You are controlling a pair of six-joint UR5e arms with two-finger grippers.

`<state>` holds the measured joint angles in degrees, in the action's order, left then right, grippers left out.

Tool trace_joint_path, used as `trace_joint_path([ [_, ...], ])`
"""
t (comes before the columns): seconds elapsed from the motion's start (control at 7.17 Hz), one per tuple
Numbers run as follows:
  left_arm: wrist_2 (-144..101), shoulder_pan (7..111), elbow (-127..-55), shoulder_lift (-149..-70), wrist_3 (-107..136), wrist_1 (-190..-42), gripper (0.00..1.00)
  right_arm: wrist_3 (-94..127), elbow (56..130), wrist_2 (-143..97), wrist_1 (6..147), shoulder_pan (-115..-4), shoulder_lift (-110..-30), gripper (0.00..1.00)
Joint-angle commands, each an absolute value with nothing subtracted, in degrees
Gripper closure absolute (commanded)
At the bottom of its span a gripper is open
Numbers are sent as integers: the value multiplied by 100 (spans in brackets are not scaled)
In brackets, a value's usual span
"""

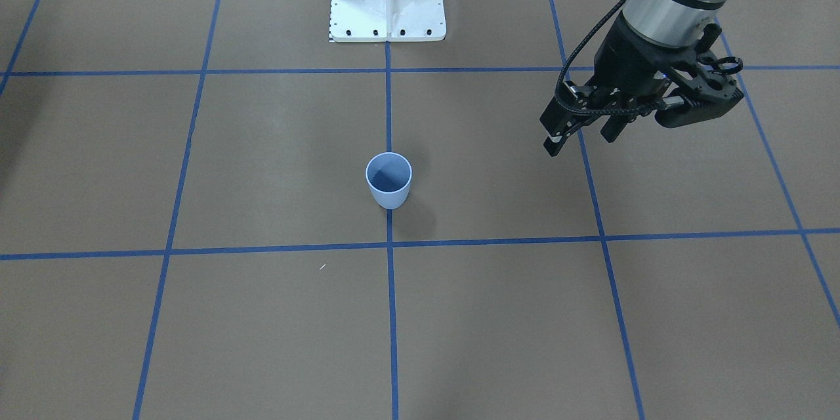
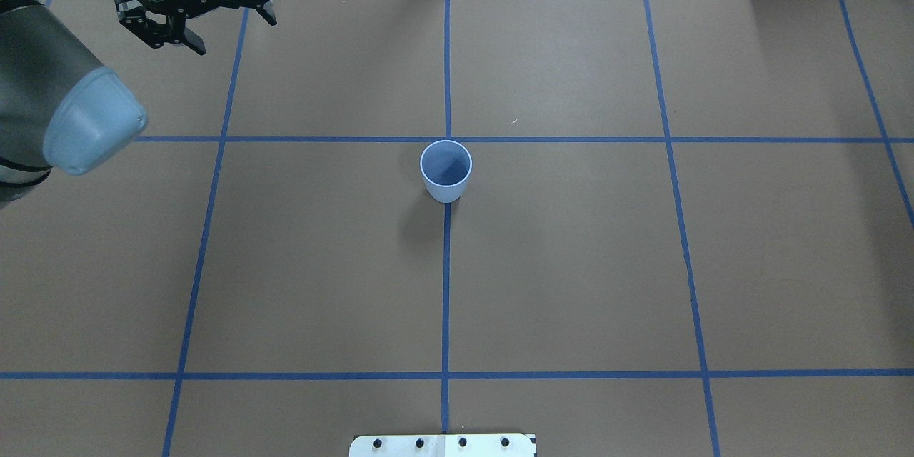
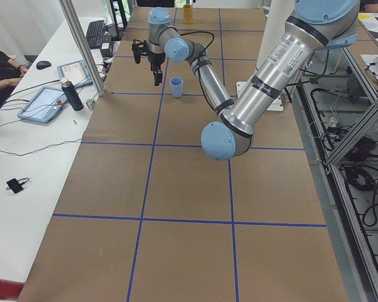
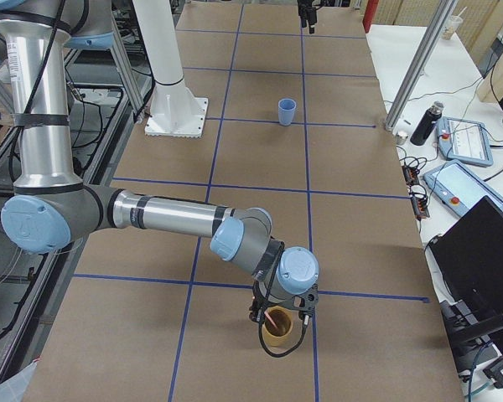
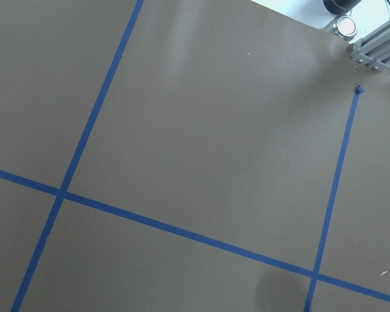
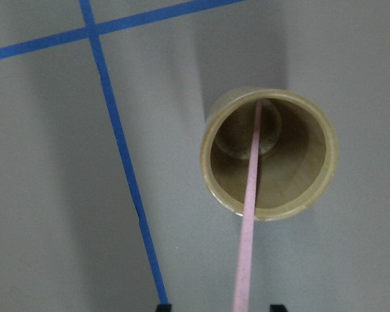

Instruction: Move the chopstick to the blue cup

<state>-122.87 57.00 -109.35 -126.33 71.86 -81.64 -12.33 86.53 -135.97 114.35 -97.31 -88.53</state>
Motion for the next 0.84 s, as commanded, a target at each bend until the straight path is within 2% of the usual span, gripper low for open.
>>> trace_joint_path([
  [0.0,-12287,5704,-11108,-12612,7198,-8043,1,-1248,8806,-13588,11558,-9738,-8859,48],
  [0.7,-12287,5826,-11258,-12604,7189,-7832,1,-1248,8745,-13483,11540,-9738,-8842,48],
])
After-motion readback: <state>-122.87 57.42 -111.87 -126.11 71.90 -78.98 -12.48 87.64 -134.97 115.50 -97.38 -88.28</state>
